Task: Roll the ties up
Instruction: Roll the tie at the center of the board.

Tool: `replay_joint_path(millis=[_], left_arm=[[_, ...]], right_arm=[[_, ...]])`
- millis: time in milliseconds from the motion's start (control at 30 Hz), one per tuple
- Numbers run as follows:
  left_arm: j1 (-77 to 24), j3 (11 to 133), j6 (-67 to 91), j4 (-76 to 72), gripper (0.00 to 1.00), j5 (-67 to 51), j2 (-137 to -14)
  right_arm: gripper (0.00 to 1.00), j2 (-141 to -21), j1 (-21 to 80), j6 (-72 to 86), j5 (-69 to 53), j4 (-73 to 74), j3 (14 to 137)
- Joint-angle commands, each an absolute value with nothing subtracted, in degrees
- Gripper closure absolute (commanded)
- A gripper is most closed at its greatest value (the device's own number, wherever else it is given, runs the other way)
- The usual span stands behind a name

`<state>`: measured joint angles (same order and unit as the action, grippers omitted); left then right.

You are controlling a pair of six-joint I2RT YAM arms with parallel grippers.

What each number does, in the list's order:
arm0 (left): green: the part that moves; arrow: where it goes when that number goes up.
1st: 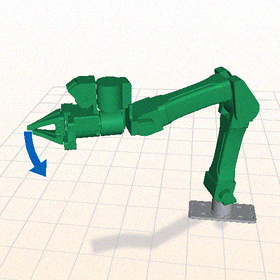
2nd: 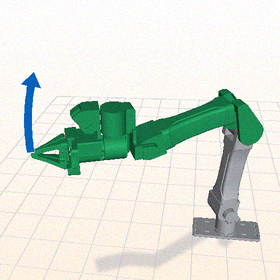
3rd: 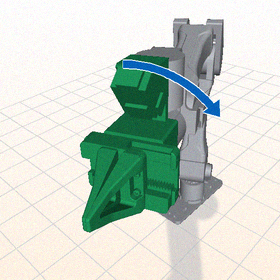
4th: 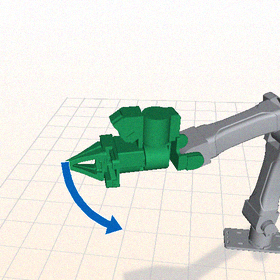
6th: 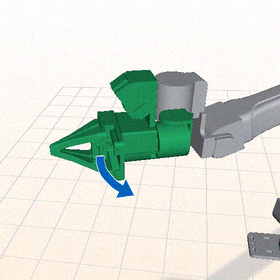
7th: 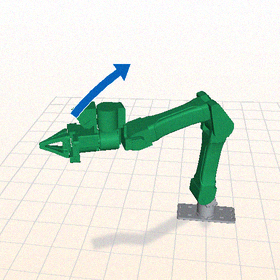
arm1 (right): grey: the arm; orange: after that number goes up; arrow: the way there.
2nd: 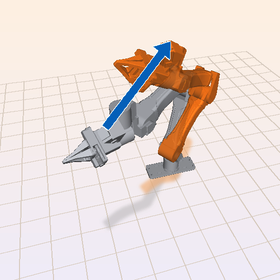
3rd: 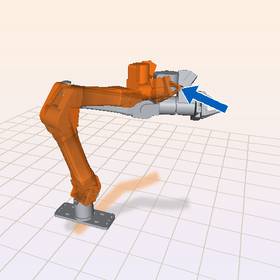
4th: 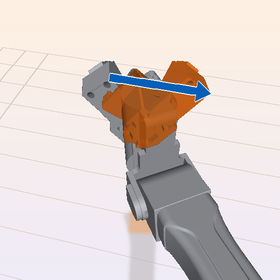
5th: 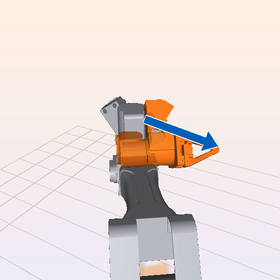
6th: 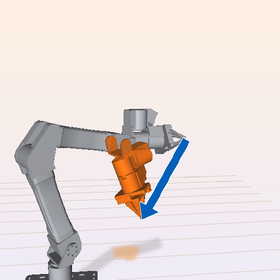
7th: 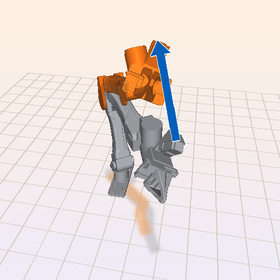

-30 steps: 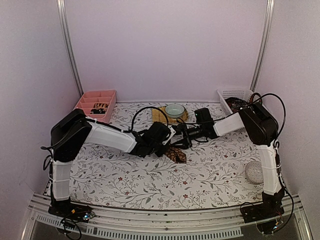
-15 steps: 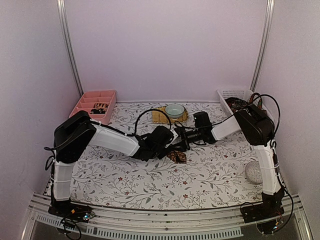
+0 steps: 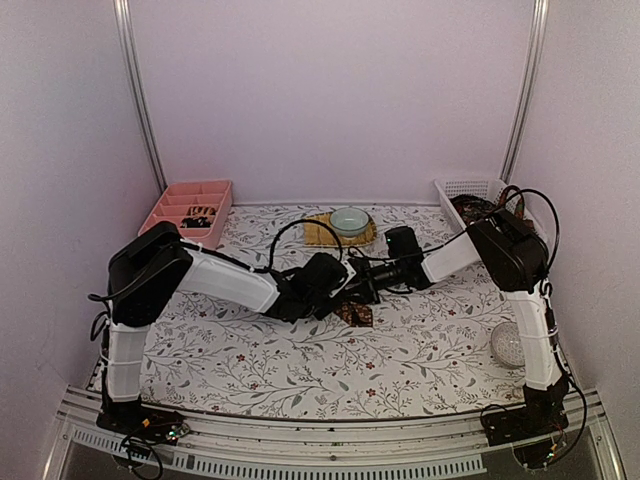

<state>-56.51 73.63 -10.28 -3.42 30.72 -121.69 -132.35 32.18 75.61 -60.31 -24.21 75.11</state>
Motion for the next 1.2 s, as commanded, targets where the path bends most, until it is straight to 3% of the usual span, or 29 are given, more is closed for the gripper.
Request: replay_joint_path(millis=[0,167,433,800,1000,1167], left_arm=[[-56.45,72.61,-7.60,-1.44,0.28,24.20,-118.57],[-54.14,71.05,-3.34,1.57,0.00,13.91,-113.53],[-43.78,62.92,9.39,-5.45,0.00,-9.17,-102.96],[-33.75,65.40,22.34,-10.34,0.00,-33.70,-114.38],[-32.78,67.01,22.03,-9.35,0.02,-35.47,-117.75],[-29.49,64.22,19.64,-10.30,0.00,-27.56,-109.86]], right_arm=[[0.63,-137.21,32.92,72.80,-58.51,-21.35,74.14],[0.63,-137.23,32.79,71.25,-57.63,-19.66,74.04],[0.63,-137.81,32.61,69.25,-57.06,-16.78,74.92],[0.63,-137.92,32.62,66.09,-56.19,-13.09,75.85],[0.63,-137.99,32.61,65.41,-56.06,-12.45,76.03],[0.63,-138.02,32.59,64.55,-55.74,-11.33,76.28]])
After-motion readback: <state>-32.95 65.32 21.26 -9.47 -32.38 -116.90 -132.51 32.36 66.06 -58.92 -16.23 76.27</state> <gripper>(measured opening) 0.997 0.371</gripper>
